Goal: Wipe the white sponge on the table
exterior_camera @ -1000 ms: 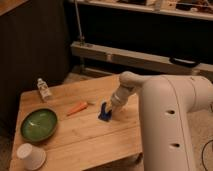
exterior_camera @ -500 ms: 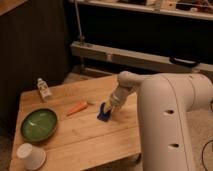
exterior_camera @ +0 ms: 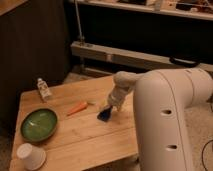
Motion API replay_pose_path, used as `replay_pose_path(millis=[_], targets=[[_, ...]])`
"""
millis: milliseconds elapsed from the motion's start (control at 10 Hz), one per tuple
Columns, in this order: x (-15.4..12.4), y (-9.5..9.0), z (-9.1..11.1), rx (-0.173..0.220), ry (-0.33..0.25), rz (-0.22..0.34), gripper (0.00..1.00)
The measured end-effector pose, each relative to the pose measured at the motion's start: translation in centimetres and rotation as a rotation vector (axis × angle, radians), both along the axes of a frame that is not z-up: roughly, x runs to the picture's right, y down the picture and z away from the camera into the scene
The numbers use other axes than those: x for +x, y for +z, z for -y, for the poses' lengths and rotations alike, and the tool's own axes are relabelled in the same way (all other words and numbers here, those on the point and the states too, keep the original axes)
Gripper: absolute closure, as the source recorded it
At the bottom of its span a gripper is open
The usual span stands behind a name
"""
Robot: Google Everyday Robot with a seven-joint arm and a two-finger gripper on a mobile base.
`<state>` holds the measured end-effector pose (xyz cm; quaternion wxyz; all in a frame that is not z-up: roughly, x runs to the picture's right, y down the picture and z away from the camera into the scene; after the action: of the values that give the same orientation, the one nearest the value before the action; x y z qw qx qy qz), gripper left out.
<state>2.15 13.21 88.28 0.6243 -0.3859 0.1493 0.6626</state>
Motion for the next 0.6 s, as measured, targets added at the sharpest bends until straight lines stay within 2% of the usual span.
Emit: replay_pose_path(millis=[300, 600], targets=[[-1.2, 0.0, 0.2, 0.051, 0.002, -0.069, 0.31], [-1.5, 0.1, 0.3, 0.077, 0.029, -0.133, 0.31]])
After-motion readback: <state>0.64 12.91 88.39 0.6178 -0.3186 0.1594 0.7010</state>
